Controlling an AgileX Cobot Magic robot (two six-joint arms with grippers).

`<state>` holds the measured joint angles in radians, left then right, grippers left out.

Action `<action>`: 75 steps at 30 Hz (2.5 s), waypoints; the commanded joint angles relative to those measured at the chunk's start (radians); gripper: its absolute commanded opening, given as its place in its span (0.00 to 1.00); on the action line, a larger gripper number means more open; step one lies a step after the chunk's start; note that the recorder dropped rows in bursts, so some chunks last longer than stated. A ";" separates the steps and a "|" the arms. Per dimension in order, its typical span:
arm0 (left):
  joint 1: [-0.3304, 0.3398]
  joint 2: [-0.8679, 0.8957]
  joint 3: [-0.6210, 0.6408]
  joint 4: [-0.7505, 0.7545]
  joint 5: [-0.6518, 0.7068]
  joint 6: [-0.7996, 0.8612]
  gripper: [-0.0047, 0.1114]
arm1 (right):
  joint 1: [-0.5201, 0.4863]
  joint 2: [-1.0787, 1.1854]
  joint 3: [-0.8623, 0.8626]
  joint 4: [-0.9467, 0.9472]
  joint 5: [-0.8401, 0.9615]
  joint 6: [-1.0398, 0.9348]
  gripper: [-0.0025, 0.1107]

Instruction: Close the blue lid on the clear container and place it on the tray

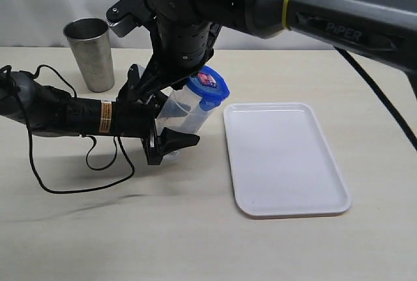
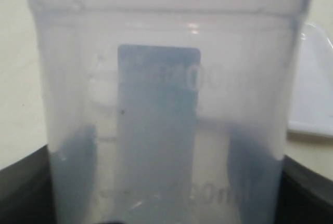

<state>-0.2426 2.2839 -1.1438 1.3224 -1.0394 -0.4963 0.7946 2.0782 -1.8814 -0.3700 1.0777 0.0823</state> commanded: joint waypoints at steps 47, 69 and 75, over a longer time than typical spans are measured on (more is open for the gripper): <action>-0.002 -0.023 -0.008 0.000 -0.182 0.583 0.04 | -0.117 -0.117 0.152 0.498 0.053 -0.953 0.38; -0.002 -0.023 -0.008 0.019 -0.182 0.515 0.04 | -0.119 -0.015 0.148 0.571 0.096 -0.910 0.27; -0.002 -0.023 -0.008 0.006 -0.182 0.456 0.04 | -0.119 -0.054 0.148 0.467 0.028 -0.853 0.27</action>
<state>-0.2331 2.2846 -1.1440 1.4318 -1.0952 0.0916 0.6632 2.0094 -1.7484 0.1098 1.1830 -0.7963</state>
